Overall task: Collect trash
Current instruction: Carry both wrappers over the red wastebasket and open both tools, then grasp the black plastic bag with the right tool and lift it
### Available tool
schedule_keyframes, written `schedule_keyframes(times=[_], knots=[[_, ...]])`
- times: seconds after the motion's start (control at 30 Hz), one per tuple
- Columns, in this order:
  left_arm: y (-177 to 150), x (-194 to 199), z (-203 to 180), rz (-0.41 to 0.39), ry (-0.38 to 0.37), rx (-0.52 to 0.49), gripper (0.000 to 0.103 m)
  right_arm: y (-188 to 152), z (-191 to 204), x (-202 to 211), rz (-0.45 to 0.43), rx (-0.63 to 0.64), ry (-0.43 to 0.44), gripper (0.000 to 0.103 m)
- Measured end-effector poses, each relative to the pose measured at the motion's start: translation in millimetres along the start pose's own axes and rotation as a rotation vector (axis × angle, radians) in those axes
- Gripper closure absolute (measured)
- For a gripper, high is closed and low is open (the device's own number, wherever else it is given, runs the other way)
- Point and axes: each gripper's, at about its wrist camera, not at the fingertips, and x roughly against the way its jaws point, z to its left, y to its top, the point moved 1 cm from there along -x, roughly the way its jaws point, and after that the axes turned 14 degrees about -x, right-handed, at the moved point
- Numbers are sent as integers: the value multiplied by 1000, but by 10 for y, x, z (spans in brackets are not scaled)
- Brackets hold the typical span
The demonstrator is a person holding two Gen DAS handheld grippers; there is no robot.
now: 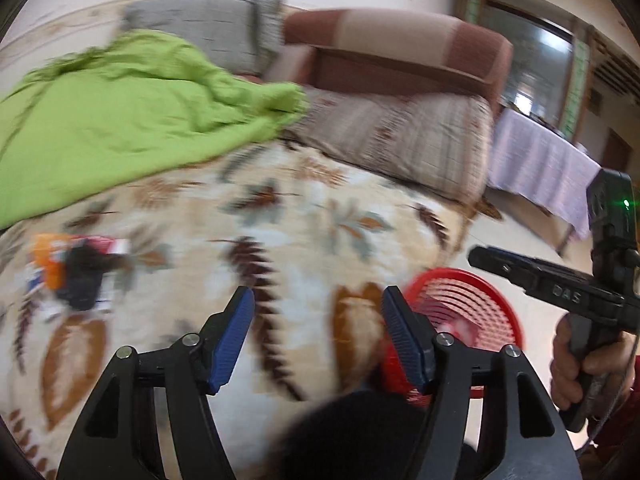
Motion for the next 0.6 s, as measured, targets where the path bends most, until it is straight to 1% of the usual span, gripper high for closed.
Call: schedule_keyframes(times=[0.1,0.13,0.17,0.2,0.27,0.33,0.4,0.43,0.47,0.53,0.57,0.6], knots=[[-150,151,406,-9,113,41,33,-56,314,-158,49,33,64,55],[-228,194,591,-3,163,64,33,-76,448,-207,59,55,80,52],[-289,219,725,1,193,86,33,-88,528,-235,62,70,88,50],[-360,244,885,5,223,114,33,-110,660,-285,68,94,101,47],[-517,303,1212,11,288,182,33,-160,894,-392,93,130,136,46],[-690,387,1585,9,363,260,33,-218,1161,-548,136,165,170,46],[-838,449,1876,10,429,322,33,-287,1419,-716,184,185,203,44],[-932,477,2048,12,463,357,33,-329,1552,-807,207,196,222,41],[-1025,502,2193,18,489,390,33,-379,1728,-935,235,217,235,39],[-1191,497,2441,40,520,458,33,-444,1968,-1128,265,232,246,39],[-1268,493,2567,55,518,508,33,-476,2101,-1241,282,237,260,38],[-1302,492,2627,54,507,540,33,-510,2251,-1386,309,246,264,37]])
